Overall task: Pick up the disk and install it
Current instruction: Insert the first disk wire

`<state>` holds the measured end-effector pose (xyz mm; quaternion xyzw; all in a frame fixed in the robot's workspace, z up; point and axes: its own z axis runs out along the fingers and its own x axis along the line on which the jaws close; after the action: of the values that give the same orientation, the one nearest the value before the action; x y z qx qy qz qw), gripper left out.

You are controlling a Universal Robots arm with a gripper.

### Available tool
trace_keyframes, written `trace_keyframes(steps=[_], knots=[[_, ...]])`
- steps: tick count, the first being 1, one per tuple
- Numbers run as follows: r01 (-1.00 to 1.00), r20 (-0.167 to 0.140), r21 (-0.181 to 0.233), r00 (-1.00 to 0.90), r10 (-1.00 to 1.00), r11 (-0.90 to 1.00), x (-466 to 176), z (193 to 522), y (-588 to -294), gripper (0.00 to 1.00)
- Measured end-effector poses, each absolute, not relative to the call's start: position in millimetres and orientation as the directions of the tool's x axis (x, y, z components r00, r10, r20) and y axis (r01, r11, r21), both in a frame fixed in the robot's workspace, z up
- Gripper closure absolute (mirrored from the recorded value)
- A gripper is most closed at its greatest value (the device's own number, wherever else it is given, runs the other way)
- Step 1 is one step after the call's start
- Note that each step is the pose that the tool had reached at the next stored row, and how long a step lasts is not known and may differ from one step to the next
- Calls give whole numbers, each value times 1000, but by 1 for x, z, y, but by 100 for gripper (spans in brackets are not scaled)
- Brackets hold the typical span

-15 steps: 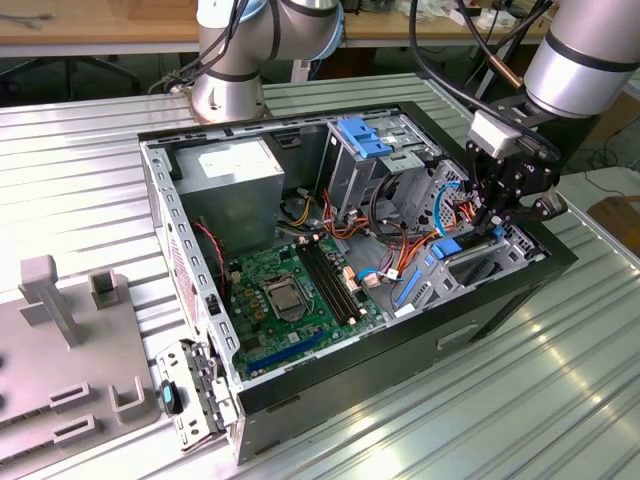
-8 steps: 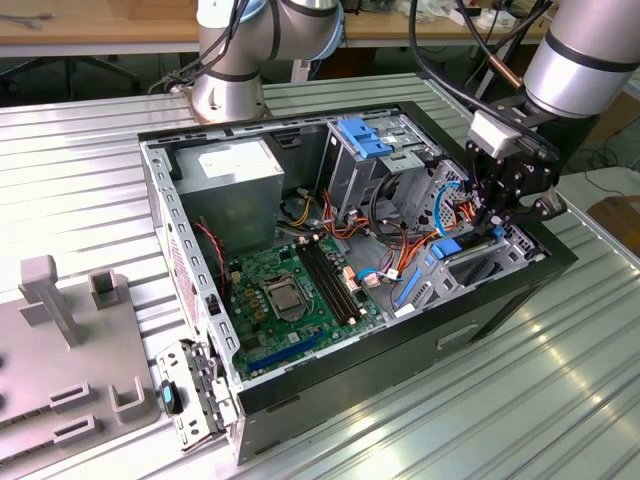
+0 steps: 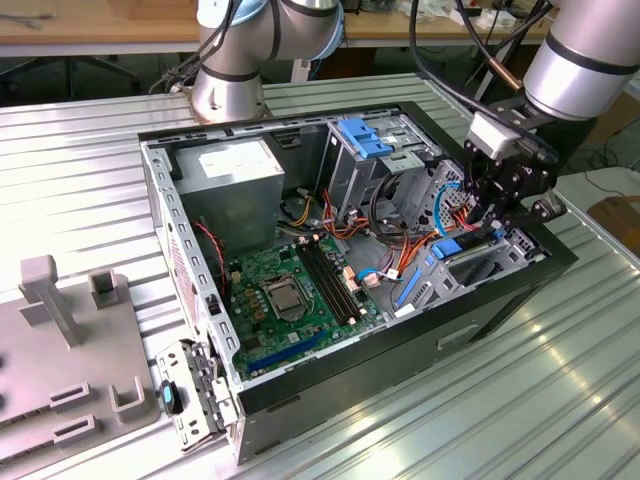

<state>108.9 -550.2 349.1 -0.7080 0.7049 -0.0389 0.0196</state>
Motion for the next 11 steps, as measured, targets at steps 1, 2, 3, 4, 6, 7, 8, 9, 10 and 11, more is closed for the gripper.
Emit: trace_keyframes(steps=[1,2,3,4,6,7,8,9,10,11], knots=[[-996,28,-84,3,-1000,-6,109,351,-550,71],[-996,28,-84,3,-1000,-6,109,352,-550,71],[-996,28,-84,3,-1000,-5,109,353,-550,71],[-996,27,-85,3,-1000,-5,109,354,-550,71],[-996,28,-85,3,-1000,-5,109,354,-550,73],[-996,28,-85,3,-1000,-5,109,354,-550,80],[-996,28,-85,3,-1000,-5,109,354,-550,89],[-996,28,-85,3,-1000,-5,109,354,-550,89],[-996,28,-85,3,-1000,-5,109,354,-550,89],[-996,28,-85,3,-1000,-5,109,354,-550,89]])
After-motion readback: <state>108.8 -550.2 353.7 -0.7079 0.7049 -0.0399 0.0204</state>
